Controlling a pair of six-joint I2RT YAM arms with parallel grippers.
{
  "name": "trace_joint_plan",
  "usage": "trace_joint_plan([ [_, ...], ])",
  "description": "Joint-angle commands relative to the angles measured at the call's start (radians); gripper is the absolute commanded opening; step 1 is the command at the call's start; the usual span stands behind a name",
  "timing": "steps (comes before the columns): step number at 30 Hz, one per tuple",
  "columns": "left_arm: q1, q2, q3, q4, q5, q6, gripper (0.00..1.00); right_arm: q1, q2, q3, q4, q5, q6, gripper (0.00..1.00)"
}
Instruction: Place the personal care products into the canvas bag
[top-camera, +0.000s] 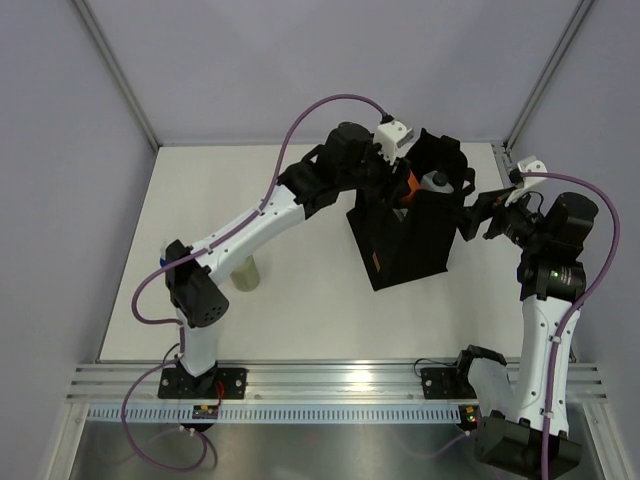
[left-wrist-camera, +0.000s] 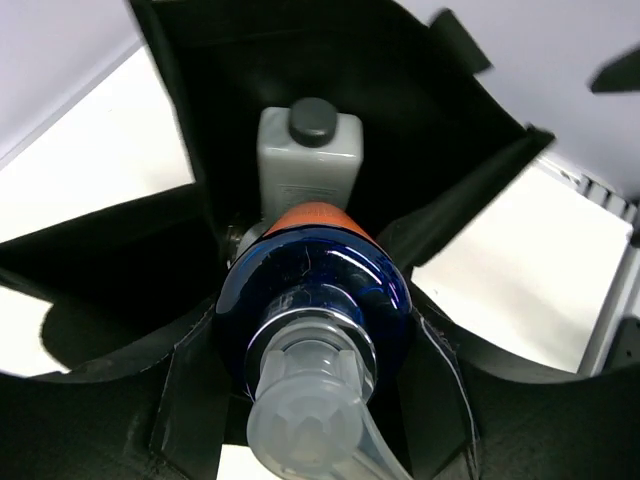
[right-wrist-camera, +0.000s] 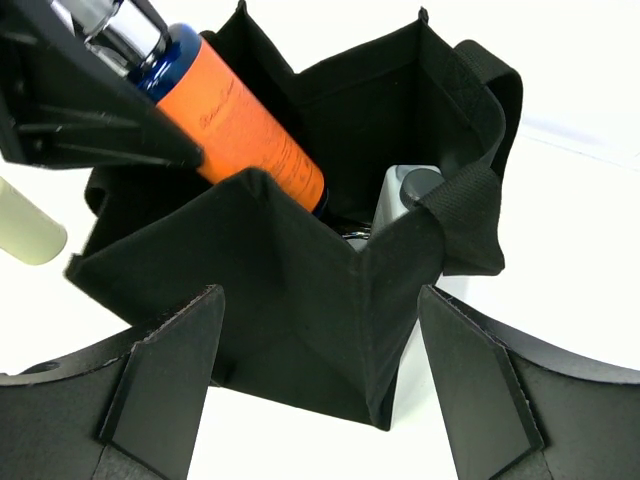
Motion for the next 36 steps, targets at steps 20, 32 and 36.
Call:
trace_joint_plan([
  [20,-0.050,0.160,0.149,-0.145,0.357,0.210,0.05,-0.018,-0.032,0.005,0.041,0.011,0.015,0.88],
  [32,-0.049,0.230,0.151,-0.079,0.240,0.184,0.50,-0.019,-0.024,0.002,0.044,0.008,0.016,0.88],
  [36,-0.049,0.218,0.154,-0.028,0.214,0.157,0.71,-0.019,-0.020,0.001,0.044,0.003,0.016,0.88],
])
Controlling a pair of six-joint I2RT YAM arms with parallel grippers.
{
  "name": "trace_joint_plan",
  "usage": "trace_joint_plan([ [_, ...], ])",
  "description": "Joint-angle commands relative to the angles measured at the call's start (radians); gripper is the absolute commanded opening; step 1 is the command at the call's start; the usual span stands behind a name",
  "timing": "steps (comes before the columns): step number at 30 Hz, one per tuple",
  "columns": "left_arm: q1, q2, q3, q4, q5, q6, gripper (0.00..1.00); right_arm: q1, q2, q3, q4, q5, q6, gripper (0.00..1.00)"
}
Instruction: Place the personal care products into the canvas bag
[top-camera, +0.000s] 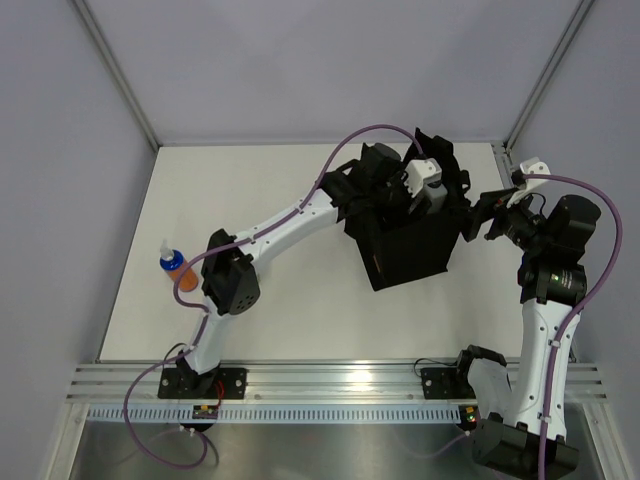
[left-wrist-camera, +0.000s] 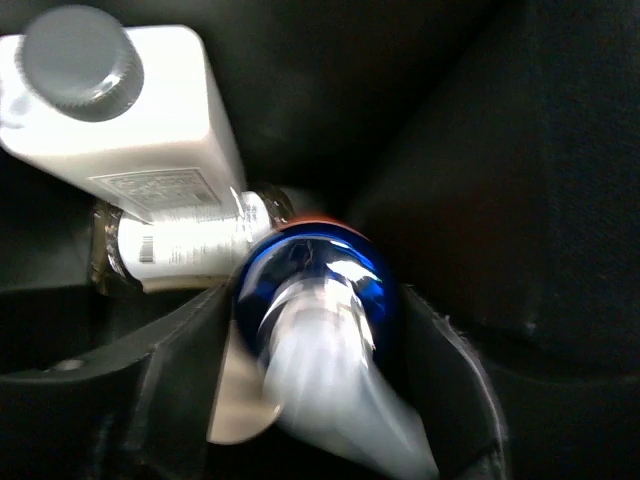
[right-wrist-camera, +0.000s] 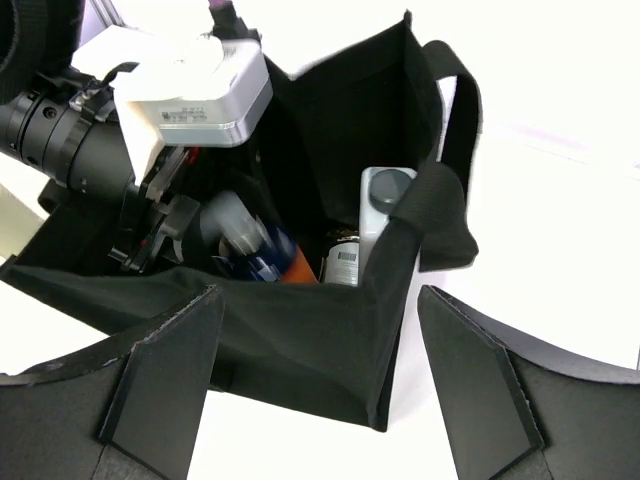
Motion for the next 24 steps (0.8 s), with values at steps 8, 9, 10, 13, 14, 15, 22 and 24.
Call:
trace_joint_plan([
  [8,0.005,-0.111,0.051,0.154,-0.129,-0.039,0.99,-0.009,0.001,0.002,0.038,-0.010,0.012,0.88],
  [9,0.007,-0.128,0.049,0.157,-0.148,-0.038,0.99,-0.009,0.004,0.002,0.036,-0.013,0.010,0.88],
  [10,0.010,-0.147,0.048,0.160,-0.188,-0.038,0.99,-0.009,0.003,0.002,0.036,-0.016,0.009,0.88],
  [13,0.013,-0.261,0.031,0.163,-0.294,-0.023,0.99,-0.009,0.003,0.004,0.021,-0.118,-0.017,0.88],
  [14,0.015,-0.294,0.019,0.165,-0.320,-0.020,0.99,-0.009,0.004,0.002,0.013,-0.156,-0.029,0.88],
  [15,0.015,-0.329,-0.022,0.174,-0.346,-0.012,0.99,-0.009,0.007,0.002,-0.004,-0.201,-0.067,0.88],
  [22,0.021,-0.719,-0.385,0.226,-0.582,0.028,0.99,0.048,0.084,0.155,-0.290,-0.435,-0.383,0.89],
  [24,0.021,-0.861,-0.504,0.244,-0.639,0.028,0.99,0.176,0.125,0.218,-0.443,-0.390,-0.524,0.91],
])
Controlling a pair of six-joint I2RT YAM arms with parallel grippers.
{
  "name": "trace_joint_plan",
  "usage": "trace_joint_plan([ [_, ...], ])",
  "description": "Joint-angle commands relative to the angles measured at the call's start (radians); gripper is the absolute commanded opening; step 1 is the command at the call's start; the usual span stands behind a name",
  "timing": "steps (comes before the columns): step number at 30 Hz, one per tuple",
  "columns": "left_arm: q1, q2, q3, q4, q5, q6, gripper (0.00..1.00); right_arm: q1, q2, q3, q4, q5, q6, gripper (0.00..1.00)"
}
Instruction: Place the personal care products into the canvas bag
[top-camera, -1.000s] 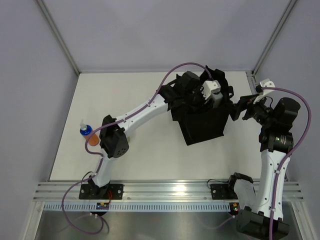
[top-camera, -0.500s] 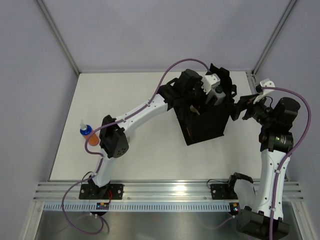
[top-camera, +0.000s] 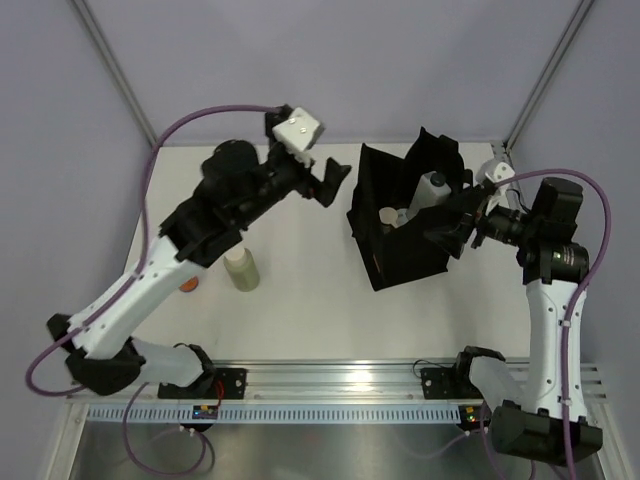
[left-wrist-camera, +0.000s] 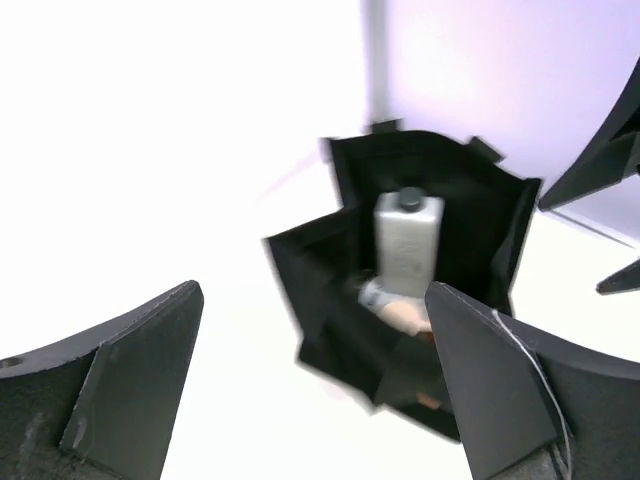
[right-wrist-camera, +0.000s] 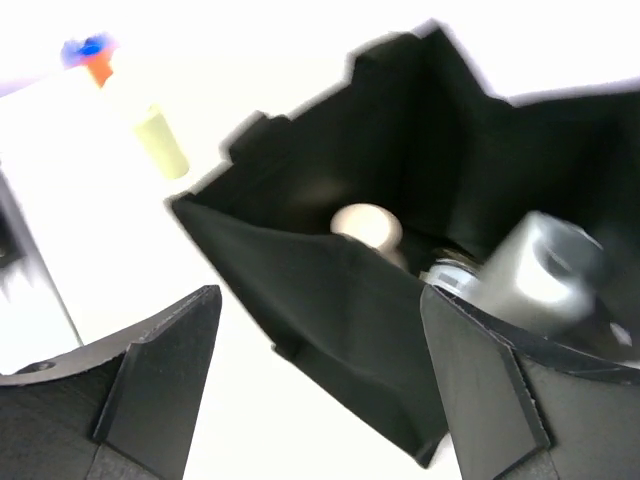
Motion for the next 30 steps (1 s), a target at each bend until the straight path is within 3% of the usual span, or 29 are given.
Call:
trace_joint_plan([
  [1,0.005,-0.181,-0.257,0.057,-0.214,0.019,0.99,0.171,0.053,0.192,-0.288,-0.051,-0.301,0.91],
  [2,0.005,-0.227,-0.312,0.072,-0.239,0.013,0.99,0.240,0.074,0.223,-0.336,0.004,-0.337,0.91],
  [3,0.005,-0.311,-0.359,0.074,-0.285,0.004,0.99,0.405,0.118,0.248,-0.377,0.045,-0.355,0.91],
  [5,0.005,-0.391,-0.459,0.035,-0.302,-0.055,0.99,0.562,0.160,0.289,-0.364,0.200,-0.334,0.91],
  [6,0.005,-0.431,-0.479,0.016,-0.299,-0.090,0.99,0.703,0.206,0.299,-0.335,0.260,-0.311,0.91],
  [10,0.005,-0.632,-0.582,-0.006,-0.240,-0.214,0.99,0.927,0.395,0.386,-0.275,0.453,-0.251,0.92],
  [14,0.005,-0.765,-0.611,-0.055,-0.255,-0.249,0.99,1.058,0.588,0.455,-0.101,0.629,-0.101,0.93],
  [18,0.005,-0.796,-0.619,-0.095,-0.258,-0.269,0.99,1.164,0.784,0.475,0.163,0.772,0.073,0.95],
  [23,0.005,-0.828,-0.622,-0.128,-0.269,-0.288,0.99,1.259,0.950,0.520,0.318,0.823,0.174,1.00],
  [26,0.005,-0.859,-0.630,-0.137,-0.272,-0.294,0.99,1.325,1.039,0.532,0.395,0.923,0.215,0.99],
  [30,0.005,-0.885,-0.639,-0.154,-0.284,-0.296,0.99,1.359,1.157,0.665,0.333,1.075,0.316,1.00],
])
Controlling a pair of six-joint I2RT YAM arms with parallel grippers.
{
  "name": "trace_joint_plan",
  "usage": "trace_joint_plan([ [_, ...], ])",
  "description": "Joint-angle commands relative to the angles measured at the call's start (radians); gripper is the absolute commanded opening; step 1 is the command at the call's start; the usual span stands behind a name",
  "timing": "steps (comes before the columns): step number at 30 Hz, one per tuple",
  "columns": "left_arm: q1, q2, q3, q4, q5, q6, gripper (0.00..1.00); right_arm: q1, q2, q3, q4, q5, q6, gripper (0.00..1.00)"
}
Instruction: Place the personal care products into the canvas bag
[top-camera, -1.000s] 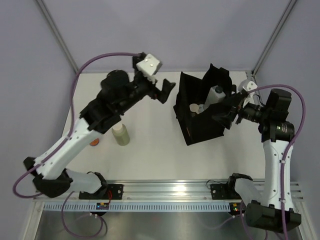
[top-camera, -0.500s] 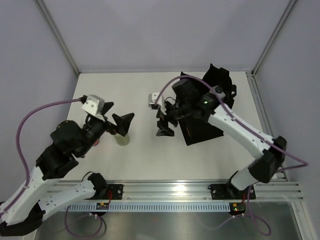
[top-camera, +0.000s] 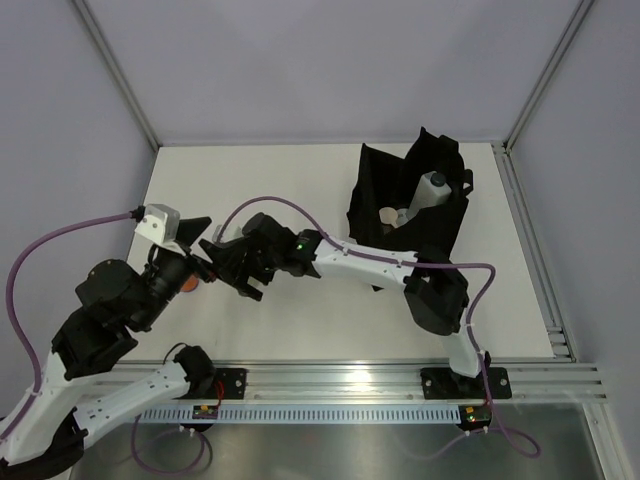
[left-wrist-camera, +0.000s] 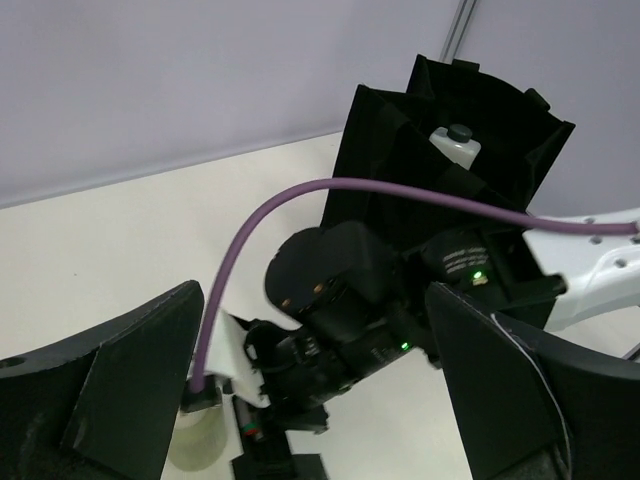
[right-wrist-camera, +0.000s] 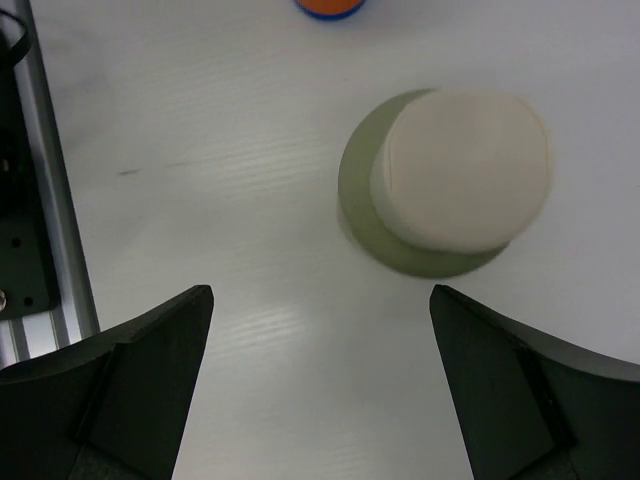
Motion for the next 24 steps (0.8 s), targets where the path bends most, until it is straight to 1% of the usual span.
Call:
trace_joint_plan([
  [1,0.001,-0.032,-0.007,0.007,-0.032,-0.016,0.99,0.011,0.059,0.118,0.065,0.183,0.124,0.99],
  [4,0.001,-0.041,-0.018,0.007,-0.037,-0.013,0.99,0.016,0.089,0.128,0.085,0.224,0.158,0.99],
  [9,0.001,-0.043,-0.033,0.022,-0.040,-0.010,0.99,0.019,0.157,0.180,0.099,0.197,0.204,1.00],
  [14,0.001,-0.040,-0.033,0.026,-0.036,-0.015,0.99,0.024,0.183,0.185,0.137,0.198,0.206,1.00],
  [21,0.001,-0.040,-0.037,0.025,-0.036,-0.024,0.99,0.024,0.220,0.210,0.172,0.226,0.218,0.97],
  [23,0.001,-0.046,-0.038,0.023,-0.036,-0.029,0.99,0.024,0.237,0.226,0.172,0.224,0.227,0.95],
  [24,0.001,-0.048,-0.040,0.022,-0.036,-0.033,0.99,0.022,0.240,0.240,0.171,0.247,0.232,0.95],
])
